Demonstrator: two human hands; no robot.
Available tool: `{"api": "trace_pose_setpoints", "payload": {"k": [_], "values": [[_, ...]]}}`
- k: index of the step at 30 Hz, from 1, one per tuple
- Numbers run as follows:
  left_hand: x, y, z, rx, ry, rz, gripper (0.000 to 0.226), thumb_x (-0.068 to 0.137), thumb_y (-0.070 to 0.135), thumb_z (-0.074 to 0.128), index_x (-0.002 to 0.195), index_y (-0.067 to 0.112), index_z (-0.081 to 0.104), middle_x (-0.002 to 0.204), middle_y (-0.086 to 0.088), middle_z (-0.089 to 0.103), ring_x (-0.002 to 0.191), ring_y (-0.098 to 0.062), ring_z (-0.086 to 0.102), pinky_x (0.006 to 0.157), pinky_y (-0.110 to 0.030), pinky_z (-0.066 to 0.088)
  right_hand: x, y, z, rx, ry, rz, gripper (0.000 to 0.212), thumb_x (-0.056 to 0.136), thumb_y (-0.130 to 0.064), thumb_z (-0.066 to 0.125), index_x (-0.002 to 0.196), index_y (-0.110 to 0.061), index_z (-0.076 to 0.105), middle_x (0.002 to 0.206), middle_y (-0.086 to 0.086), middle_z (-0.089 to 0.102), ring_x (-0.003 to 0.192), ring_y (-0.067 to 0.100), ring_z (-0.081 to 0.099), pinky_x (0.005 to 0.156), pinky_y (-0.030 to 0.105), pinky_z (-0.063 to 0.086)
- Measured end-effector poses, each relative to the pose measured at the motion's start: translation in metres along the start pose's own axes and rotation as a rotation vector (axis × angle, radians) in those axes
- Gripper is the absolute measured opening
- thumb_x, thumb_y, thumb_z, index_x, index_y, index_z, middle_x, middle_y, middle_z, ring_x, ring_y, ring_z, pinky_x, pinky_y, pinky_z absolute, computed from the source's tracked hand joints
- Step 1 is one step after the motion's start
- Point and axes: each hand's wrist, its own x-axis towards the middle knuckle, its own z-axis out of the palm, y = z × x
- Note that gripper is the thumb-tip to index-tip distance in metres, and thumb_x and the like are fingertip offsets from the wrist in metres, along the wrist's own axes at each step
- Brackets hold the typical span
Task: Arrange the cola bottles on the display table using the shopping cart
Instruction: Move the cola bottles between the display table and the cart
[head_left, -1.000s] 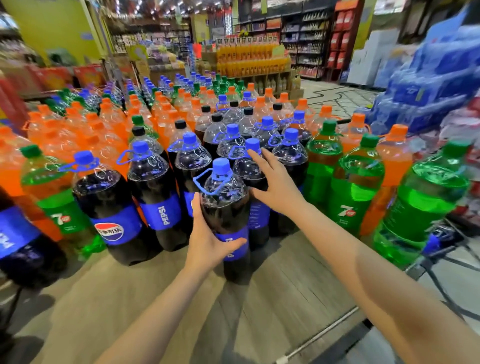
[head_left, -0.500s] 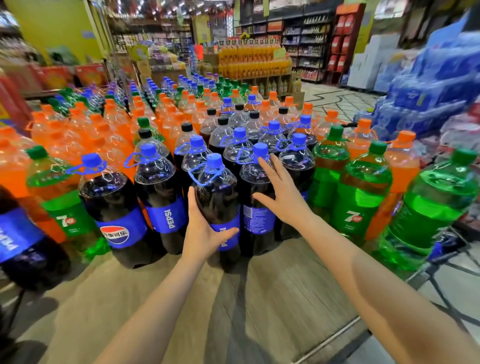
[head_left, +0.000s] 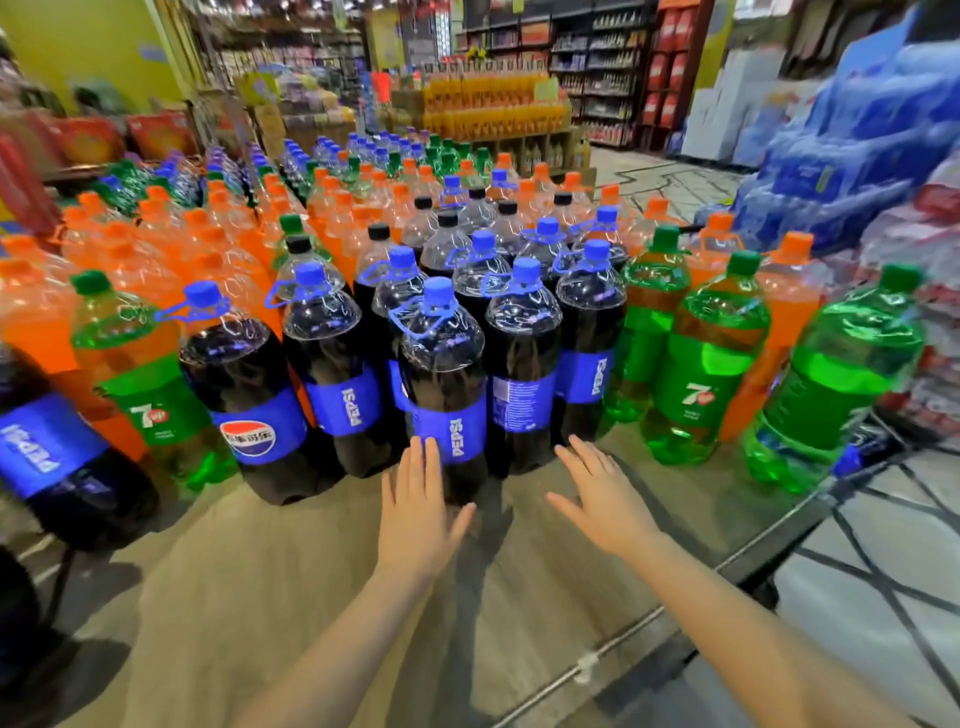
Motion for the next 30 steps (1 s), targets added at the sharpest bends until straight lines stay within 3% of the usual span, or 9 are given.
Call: {"api": "trace_pose_setpoints", "payload": {"k": [4, 7, 10, 12, 19, 26, 30], "values": [[-0.028, 0.003, 0.006, 0.158, -0.149, 0.040, 0.074, 0.082, 0.056, 0.038, 0.127, 0.002, 0.063, 0.130, -0.020, 0.061, 0.112, -0.038, 0.064, 0.085, -0.060, 0.051, -0.030, 0.008, 0.001, -0.052, -0.076, -0.044, 0.067, 0.095, -0.053, 0.045, 0.150, -0.020, 0.025, 0.159, 0.002, 0.018, 0.145, 0.021, 0.017, 0.117, 0.038, 0.013], [-0.044, 0.022, 0.002, 0.189, -0.135, 0.084, 0.070, 0.081, 0.055, 0.038, 0.117, 0.003, 0.068, 0.113, -0.017, 0.068, 0.095, -0.036, 0.069, 0.076, -0.050, 0.056, -0.053, 0.016, -0.007, -0.023, -0.078, -0.094, 0.065, 0.092, -0.058, 0.041, 0.144, -0.019, 0.039, 0.153, 0.003, 0.034, 0.141, 0.025, 0.030, 0.114, 0.041, 0.022], [-0.051, 0.047, -0.007, 0.223, -0.123, 0.094, 0.066, 0.081, 0.057, 0.038, 0.109, 0.005, 0.066, 0.100, -0.012, 0.066, 0.082, -0.033, 0.067, 0.064, -0.039, 0.055, -0.075, 0.032, -0.019, -0.044, -0.026, -0.236, 0.062, 0.085, -0.058, 0.036, 0.125, -0.018, 0.060, 0.130, 0.003, 0.060, 0.121, 0.026, 0.056, 0.101, 0.045, 0.042], [-0.054, 0.070, -0.012, 0.243, -0.131, 0.073, 0.066, 0.082, 0.059, 0.037, 0.107, 0.005, 0.066, 0.099, -0.012, 0.065, 0.081, -0.033, 0.066, 0.061, -0.038, 0.054, -0.091, 0.044, -0.030, -0.056, -0.026, -0.279, 0.055, 0.084, -0.055, 0.040, 0.118, -0.019, 0.064, 0.123, 0.001, 0.064, 0.113, 0.024, 0.061, 0.095, 0.042, 0.047], [-0.103, 0.187, -0.001, 0.225, -0.107, 0.084, 0.064, 0.085, 0.058, 0.038, 0.109, 0.005, 0.065, 0.106, -0.015, 0.065, 0.086, -0.034, 0.064, 0.066, -0.040, 0.055, -0.168, 0.129, -0.065, -0.003, -0.105, -0.339, 0.055, 0.083, -0.049, 0.046, 0.127, -0.019, 0.057, 0.130, 0.004, 0.059, 0.122, 0.027, 0.053, 0.102, 0.045, 0.041], [-0.127, 0.291, 0.011, 0.206, -0.158, 0.109, 0.064, 0.087, 0.060, 0.038, 0.118, 0.011, 0.064, 0.109, -0.008, 0.066, 0.091, -0.029, 0.065, 0.070, -0.039, 0.054, -0.228, 0.232, -0.086, 0.055, -0.133, -0.265, 0.057, 0.084, -0.051, 0.047, 0.131, -0.020, 0.056, 0.136, 0.004, 0.055, 0.125, 0.026, 0.052, 0.104, 0.042, 0.040], [-0.120, 0.334, 0.026, 0.181, -0.193, 0.152, 0.063, 0.088, 0.060, 0.039, 0.123, 0.013, 0.061, 0.117, -0.003, 0.064, 0.100, -0.025, 0.063, 0.080, -0.039, 0.051, -0.247, 0.275, -0.090, 0.096, -0.130, -0.216, 0.060, 0.086, -0.056, 0.040, 0.136, -0.025, 0.050, 0.141, 0.001, 0.050, 0.129, 0.024, 0.046, 0.107, 0.046, 0.037]]}}
